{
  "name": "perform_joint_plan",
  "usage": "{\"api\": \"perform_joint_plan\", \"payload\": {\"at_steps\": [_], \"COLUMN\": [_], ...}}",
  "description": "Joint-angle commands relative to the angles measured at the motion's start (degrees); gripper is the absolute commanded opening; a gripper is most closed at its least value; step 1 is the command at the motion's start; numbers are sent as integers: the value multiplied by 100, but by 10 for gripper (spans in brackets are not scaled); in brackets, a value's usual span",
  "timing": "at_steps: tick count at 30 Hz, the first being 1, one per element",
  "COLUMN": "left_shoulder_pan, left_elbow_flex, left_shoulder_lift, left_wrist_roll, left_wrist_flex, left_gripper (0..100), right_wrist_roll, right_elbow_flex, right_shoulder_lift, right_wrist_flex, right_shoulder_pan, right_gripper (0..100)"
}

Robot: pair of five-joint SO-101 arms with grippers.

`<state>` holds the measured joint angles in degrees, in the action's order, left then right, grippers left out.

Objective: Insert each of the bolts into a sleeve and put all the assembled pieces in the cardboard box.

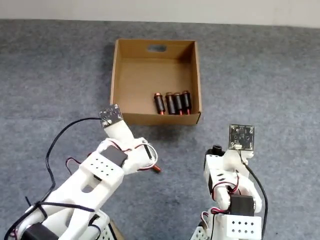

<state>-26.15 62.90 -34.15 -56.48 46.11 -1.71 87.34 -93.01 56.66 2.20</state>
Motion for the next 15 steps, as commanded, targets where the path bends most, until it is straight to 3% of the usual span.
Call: {"api": "perform_joint_plan", "payload": {"at_steps": [1,8,15], "left_shoulder_pan": [-136,66,40], "left_elbow_flex": [-286,-866,-1420], "left_shoulder_lift": [4,796,1842], "left_wrist_roll": [79,299,281], "left_wrist_flex": [9,123,695], "left_gripper": [255,181,260], "right_wrist_roll": [9,9,9], "right_elbow_flex": [-31,-31,-31], "right_shoulder_lift": [-66,-66,-66], "right_wrist_flex": [4,4,13], "right_shoulder_pan": [-22,-22,-22], "right_gripper": [6,6,6]}}
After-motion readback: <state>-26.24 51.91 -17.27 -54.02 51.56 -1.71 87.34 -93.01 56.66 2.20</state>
